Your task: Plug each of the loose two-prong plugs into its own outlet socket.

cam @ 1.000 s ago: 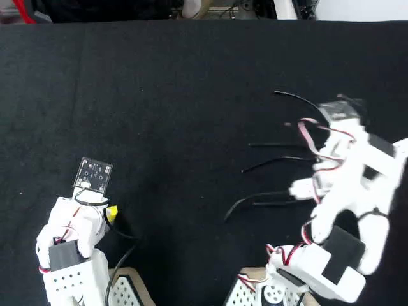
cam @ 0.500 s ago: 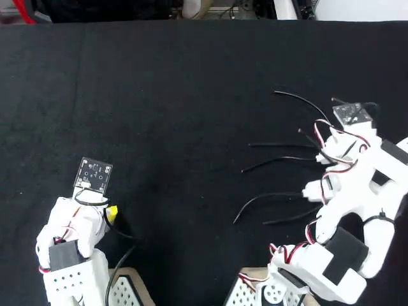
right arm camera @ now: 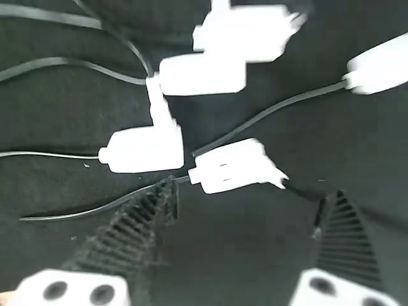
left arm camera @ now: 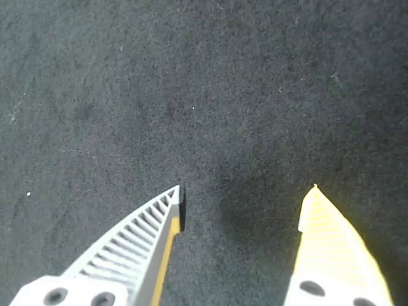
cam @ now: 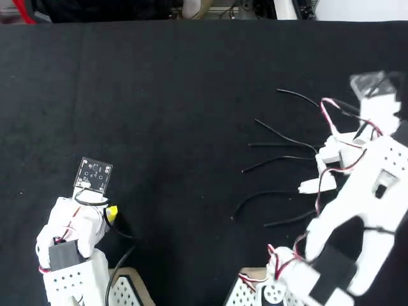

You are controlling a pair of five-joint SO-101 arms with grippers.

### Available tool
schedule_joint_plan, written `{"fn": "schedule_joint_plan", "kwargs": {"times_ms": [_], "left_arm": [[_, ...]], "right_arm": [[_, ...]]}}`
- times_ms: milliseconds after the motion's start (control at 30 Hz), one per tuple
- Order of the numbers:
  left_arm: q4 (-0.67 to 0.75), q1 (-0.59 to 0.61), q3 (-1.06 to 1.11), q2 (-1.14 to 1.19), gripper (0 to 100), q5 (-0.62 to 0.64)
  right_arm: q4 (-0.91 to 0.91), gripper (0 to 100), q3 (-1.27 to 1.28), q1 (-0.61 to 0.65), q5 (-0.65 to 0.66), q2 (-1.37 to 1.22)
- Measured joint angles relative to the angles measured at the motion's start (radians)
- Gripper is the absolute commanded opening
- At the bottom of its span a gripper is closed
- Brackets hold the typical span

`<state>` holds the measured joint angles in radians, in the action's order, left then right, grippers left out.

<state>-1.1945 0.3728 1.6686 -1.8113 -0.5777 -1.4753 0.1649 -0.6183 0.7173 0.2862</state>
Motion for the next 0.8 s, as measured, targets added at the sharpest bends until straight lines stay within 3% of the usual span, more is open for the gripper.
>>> {"fn": "schedule_joint_plan", "kwargs": {"times_ms": [167, 367, 533, 800], "left_arm": [[0.0, 0.0, 0.0, 0.0, 29, 0.0], [-0.006, 0.0, 0.0, 0.0, 24, 0.028], [-0.006, 0.0, 0.0, 0.0, 15, 0.052], [0.0, 0.0, 0.0, 0.0, 4, 0.058]], "right_arm": [[-0.195, 1.3, -0.138, 0.127, -0.017, 0.175], [-0.238, 4.9, -0.041, 0.281, -0.08, 0.417], [-0.064, 4.9, 0.265, 0.327, -0.083, 0.649], [0.393, 1.6, 0.951, 0.331, -0.163, 1.146]]}}
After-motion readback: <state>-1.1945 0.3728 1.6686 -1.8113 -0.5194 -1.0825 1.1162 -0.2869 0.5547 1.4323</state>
